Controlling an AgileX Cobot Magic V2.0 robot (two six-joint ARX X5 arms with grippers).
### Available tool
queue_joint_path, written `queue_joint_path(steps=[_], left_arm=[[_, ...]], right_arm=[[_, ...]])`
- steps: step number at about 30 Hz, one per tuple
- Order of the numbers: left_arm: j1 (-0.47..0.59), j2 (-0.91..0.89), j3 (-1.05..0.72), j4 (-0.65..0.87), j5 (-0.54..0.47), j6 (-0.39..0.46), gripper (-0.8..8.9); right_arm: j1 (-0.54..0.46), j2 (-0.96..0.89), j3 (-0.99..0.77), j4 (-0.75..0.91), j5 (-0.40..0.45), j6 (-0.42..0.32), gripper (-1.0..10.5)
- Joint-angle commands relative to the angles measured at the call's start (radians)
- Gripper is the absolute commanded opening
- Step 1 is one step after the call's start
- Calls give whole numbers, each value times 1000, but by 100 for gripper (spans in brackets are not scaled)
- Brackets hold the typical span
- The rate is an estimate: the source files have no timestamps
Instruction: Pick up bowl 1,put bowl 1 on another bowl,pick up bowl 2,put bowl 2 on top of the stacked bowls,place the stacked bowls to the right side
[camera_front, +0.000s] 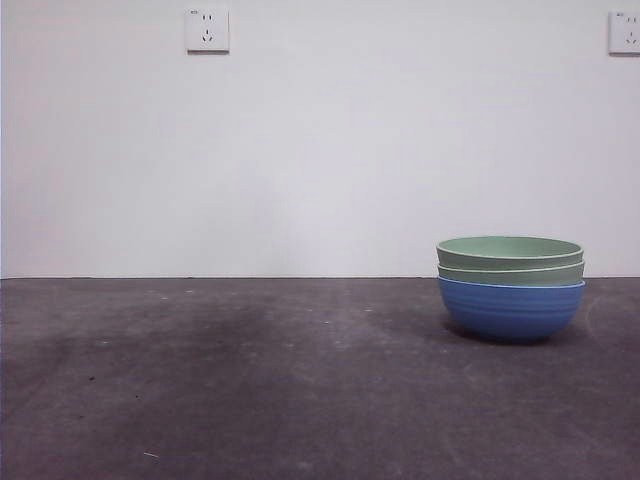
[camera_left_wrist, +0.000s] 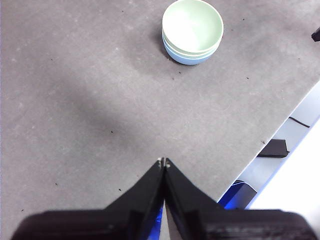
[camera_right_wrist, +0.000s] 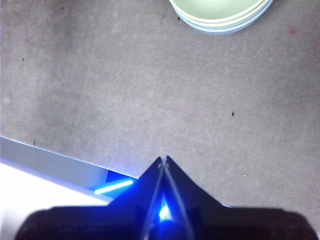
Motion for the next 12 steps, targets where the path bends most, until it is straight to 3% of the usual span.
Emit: queue_joint_path(steps=[1, 5, 8, 12], left_arm=[[20, -23, -3, -5, -19, 38, -3], [109, -95, -11, 133, 1, 153, -3], [214, -188, -67, 349, 113, 245, -3], [371, -344, -248, 655, 219, 278, -3]], right_arm=[[0, 1, -8, 2, 3, 6, 1], [0, 1, -8, 2, 3, 6, 1], [0, 1, -8, 2, 3, 6, 1], [0, 1, -8, 2, 3, 6, 1]])
